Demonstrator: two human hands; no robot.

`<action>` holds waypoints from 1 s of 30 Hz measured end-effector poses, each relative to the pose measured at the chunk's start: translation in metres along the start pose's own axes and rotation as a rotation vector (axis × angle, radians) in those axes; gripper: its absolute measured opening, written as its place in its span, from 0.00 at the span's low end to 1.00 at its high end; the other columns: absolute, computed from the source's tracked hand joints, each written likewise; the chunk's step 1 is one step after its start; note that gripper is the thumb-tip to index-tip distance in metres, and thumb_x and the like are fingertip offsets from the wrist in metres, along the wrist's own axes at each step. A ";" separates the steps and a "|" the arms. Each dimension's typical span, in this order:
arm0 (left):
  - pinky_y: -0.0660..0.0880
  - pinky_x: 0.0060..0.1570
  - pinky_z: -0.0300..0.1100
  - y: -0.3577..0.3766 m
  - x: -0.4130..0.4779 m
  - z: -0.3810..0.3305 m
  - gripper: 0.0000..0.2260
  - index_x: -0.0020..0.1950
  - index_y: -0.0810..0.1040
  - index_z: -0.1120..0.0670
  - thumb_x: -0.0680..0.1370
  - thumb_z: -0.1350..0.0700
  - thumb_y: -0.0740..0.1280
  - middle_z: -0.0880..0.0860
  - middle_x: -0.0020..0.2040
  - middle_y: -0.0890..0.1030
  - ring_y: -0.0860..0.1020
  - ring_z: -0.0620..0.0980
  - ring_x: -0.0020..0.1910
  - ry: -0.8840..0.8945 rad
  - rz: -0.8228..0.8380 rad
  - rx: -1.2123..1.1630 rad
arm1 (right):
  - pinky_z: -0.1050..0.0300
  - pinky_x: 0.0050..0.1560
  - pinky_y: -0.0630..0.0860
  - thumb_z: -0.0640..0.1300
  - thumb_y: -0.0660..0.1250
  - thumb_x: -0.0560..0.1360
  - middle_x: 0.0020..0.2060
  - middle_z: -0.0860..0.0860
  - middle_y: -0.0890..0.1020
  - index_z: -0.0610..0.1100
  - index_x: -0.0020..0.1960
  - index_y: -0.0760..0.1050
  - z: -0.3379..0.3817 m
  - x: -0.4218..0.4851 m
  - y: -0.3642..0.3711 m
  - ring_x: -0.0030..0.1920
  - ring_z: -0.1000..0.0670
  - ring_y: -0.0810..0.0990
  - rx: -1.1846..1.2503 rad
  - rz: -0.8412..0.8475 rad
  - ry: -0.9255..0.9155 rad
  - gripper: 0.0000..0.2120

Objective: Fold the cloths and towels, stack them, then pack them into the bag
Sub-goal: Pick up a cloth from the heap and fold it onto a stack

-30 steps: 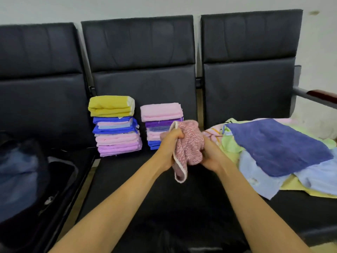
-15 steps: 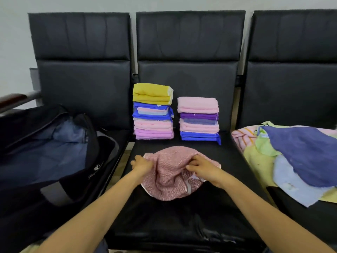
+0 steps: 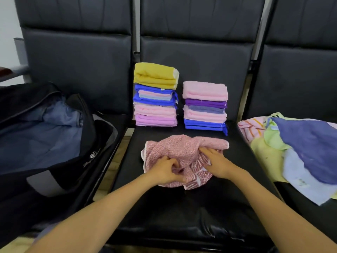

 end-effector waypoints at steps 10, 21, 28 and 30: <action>0.64 0.61 0.47 -0.049 0.004 0.038 0.12 0.59 0.76 0.59 0.78 0.57 0.61 0.58 0.63 0.72 0.69 0.58 0.63 -0.150 -0.358 0.448 | 0.58 0.41 0.66 0.41 0.69 0.73 0.43 0.49 0.76 0.47 0.43 0.72 0.008 -0.002 0.007 0.45 0.48 0.74 -0.049 0.070 -0.053 0.06; 0.76 0.47 0.52 -0.058 -0.026 -0.047 0.11 0.48 0.71 0.50 0.74 0.49 0.71 0.48 0.44 0.79 0.78 0.49 0.44 0.179 -0.415 -0.191 | 0.45 0.55 0.77 0.50 0.72 0.72 0.44 0.41 0.83 0.39 0.48 0.76 0.047 -0.031 -0.054 0.44 0.41 0.82 1.006 -0.331 -0.040 0.14; 0.76 0.50 0.52 -0.080 -0.018 -0.028 0.10 0.45 0.68 0.44 0.80 0.59 0.60 0.52 0.49 0.79 0.78 0.52 0.47 0.031 -0.474 -0.511 | 0.59 0.48 0.76 0.43 0.73 0.71 0.47 0.52 0.82 0.47 0.53 0.75 0.040 -0.033 -0.054 0.48 0.53 0.81 0.400 -0.187 -0.042 0.12; 0.73 0.43 0.48 -0.081 -0.018 -0.027 0.11 0.40 0.70 0.45 0.77 0.60 0.58 0.54 0.45 0.78 0.75 0.53 0.42 -0.073 -0.424 -0.840 | 0.55 0.53 0.76 0.45 0.66 0.77 0.49 0.51 0.82 0.49 0.51 0.77 0.033 -0.033 -0.059 0.50 0.51 0.81 0.386 -0.257 -0.016 0.04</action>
Point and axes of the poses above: each hand's wrist, its own x-axis towards the middle knuckle, its own y-axis out of the palm, z = x × y, the point moved 6 cm from there along x, towards the middle knuckle
